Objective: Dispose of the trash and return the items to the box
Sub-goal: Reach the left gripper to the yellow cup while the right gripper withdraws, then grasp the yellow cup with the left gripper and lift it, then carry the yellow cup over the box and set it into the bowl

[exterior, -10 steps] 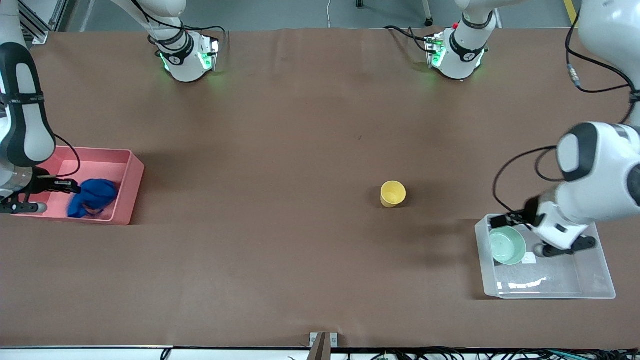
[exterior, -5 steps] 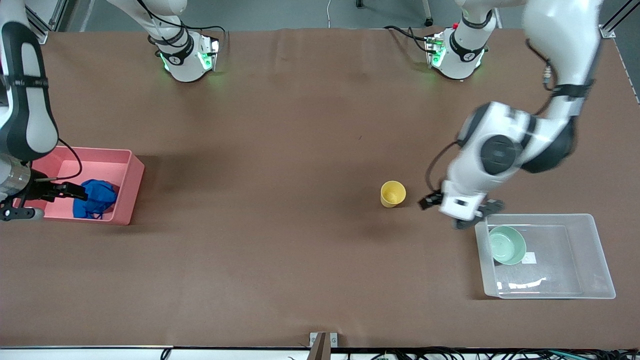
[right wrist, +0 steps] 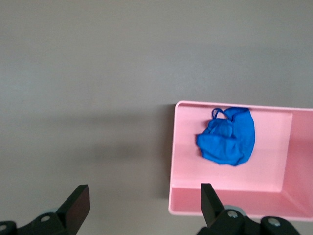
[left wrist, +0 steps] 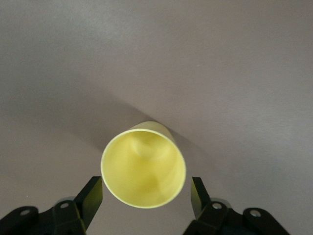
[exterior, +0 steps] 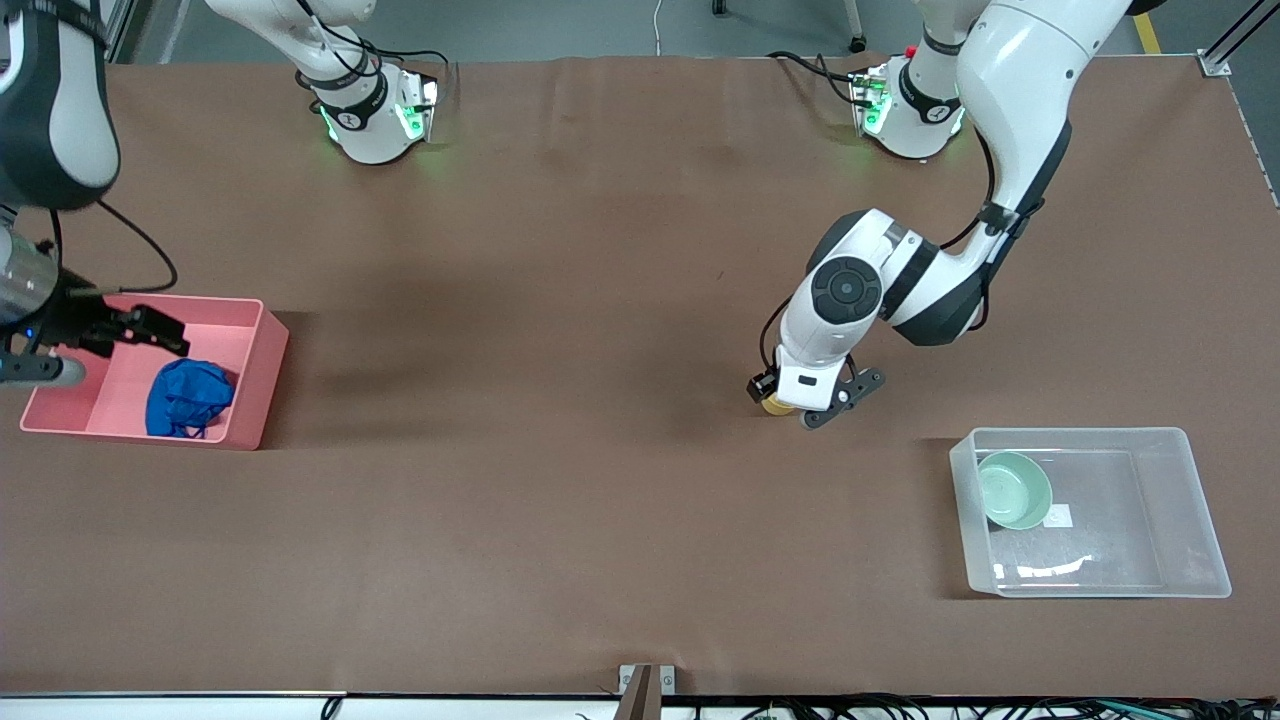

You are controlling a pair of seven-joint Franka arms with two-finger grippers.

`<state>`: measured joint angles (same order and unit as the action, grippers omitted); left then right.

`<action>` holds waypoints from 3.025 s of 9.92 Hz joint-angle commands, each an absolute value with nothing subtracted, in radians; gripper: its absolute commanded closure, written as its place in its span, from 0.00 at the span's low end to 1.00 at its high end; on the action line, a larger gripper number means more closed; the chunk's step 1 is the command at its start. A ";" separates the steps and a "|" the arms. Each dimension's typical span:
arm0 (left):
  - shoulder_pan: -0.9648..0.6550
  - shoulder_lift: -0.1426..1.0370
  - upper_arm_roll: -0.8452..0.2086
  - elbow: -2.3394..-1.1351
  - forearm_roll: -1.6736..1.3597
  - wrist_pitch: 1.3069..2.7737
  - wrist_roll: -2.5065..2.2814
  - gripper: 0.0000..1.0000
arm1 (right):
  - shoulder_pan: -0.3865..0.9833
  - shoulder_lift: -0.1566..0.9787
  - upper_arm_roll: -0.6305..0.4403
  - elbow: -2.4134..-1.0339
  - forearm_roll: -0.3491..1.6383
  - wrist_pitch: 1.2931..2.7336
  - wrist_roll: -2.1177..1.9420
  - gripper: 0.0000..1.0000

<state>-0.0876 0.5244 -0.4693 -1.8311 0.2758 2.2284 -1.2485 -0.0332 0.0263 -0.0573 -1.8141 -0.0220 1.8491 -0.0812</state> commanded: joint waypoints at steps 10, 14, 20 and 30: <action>-0.028 0.505 -0.466 -1.826 0.325 2.269 -1.273 1.00 | 0.040 -0.114 -0.057 -1.692 -0.052 1.703 -0.011 0.00; 0.105 0.459 -0.466 -1.622 0.324 2.042 -0.991 1.00 | 0.038 -0.112 -0.057 -1.697 -0.051 1.660 -0.012 0.00; 0.432 0.521 -0.462 -1.569 0.325 2.052 -0.341 1.00 | 0.037 -0.100 -0.057 -1.694 -0.048 1.663 -0.014 0.00; 0.471 0.726 -0.456 -1.575 0.330 2.296 -0.298 0.00 | 0.037 -0.100 -0.057 -1.695 -0.046 1.655 -0.012 0.00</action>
<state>0.4678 0.7073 -0.4536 -1.5818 0.3104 2.2898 -0.3083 0.0388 -0.1049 -0.0593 -1.7096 -0.0368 1.6698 -0.0187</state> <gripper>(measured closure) 0.700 0.000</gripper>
